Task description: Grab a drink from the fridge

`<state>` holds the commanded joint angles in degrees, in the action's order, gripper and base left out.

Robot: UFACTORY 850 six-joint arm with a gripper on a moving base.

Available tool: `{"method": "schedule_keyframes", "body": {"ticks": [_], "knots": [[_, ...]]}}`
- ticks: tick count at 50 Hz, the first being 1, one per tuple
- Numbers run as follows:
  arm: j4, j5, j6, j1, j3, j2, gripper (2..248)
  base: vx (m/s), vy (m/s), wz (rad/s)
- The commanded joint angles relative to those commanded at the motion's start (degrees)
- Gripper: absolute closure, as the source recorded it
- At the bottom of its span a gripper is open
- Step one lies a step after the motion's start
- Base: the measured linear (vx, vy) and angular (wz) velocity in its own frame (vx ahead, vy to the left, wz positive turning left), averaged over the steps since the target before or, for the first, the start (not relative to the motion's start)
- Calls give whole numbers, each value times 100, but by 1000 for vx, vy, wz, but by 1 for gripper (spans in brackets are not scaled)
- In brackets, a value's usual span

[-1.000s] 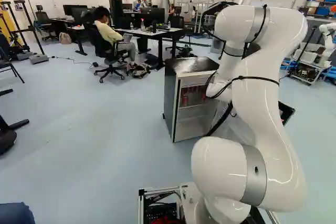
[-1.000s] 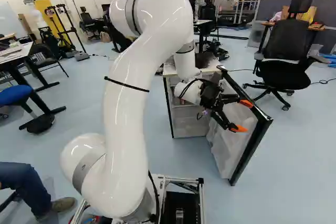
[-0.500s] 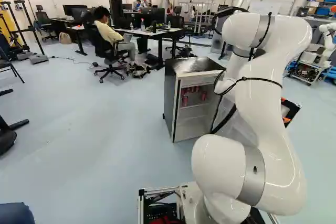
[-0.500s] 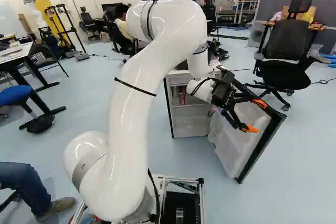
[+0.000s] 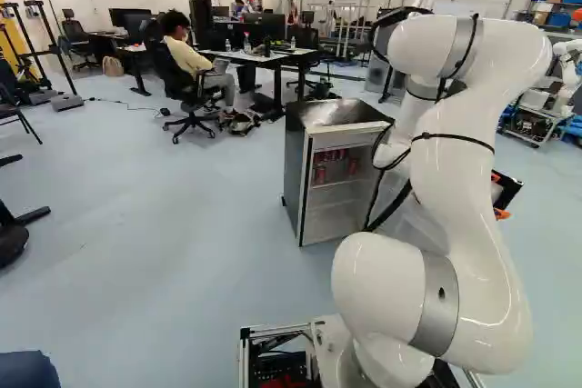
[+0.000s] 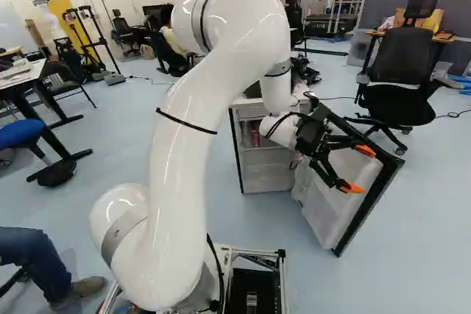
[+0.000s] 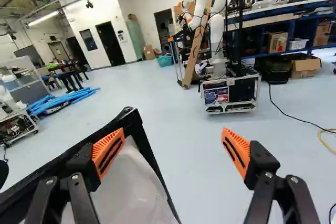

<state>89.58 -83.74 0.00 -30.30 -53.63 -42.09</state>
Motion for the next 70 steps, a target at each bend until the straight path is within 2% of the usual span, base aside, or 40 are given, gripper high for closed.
{"method": "schedule_keyframes", "body": {"ticks": [13, 48, 60, 70], "knots": [[-575, 0, 0, 119, 557, 263, 3, 0, 0, 0], [-2668, 0, 0, 488, 2028, 1052, 3, 0, 0, 0], [-3387, 0, 0, 561, 2370, 1258, 3, 0, 0, 0], [-3989, 0, 0, 572, 2484, 1330, 3, 0, 0, 0]]}}
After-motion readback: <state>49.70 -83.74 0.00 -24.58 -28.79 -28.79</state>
